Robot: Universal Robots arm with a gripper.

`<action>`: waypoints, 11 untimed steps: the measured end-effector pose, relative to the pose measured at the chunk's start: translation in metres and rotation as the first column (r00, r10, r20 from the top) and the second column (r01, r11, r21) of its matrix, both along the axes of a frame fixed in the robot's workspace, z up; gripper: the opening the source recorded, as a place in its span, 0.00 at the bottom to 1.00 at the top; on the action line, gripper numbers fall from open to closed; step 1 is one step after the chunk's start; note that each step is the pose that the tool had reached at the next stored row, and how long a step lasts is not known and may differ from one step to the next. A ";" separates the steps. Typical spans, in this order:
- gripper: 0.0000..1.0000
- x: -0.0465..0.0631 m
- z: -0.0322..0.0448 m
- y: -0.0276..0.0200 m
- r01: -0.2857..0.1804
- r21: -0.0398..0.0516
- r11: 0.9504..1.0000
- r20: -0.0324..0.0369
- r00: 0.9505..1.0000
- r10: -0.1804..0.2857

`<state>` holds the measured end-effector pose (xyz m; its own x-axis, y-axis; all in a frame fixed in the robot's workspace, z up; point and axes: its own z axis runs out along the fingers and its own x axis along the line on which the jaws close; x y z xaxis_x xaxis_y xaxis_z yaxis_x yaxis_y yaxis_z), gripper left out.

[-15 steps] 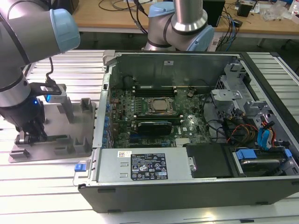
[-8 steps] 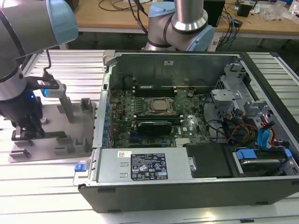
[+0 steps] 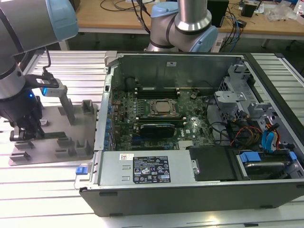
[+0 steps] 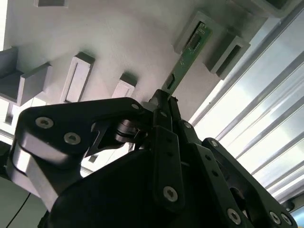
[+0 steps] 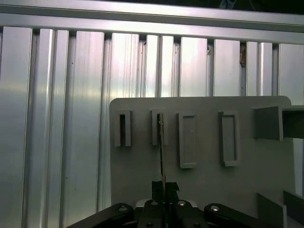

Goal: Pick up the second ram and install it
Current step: 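Pick up the second ram and move it above second insertion slot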

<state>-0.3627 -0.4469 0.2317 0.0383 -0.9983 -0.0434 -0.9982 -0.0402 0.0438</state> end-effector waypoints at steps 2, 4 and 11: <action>0.11 0.000 0.0045 0.0000 0.000 0.000 1.000 0.000 1.000 0.000; 0.11 0.000 0.0078 0.0000 0.000 0.000 1.000 0.000 1.000 0.000; 0.11 0.000 0.0209 0.0000 0.000 0.000 1.000 0.000 1.000 0.000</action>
<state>-0.3627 -0.4468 0.2525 0.0383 -0.9983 -0.0434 -0.9982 -0.0402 0.0438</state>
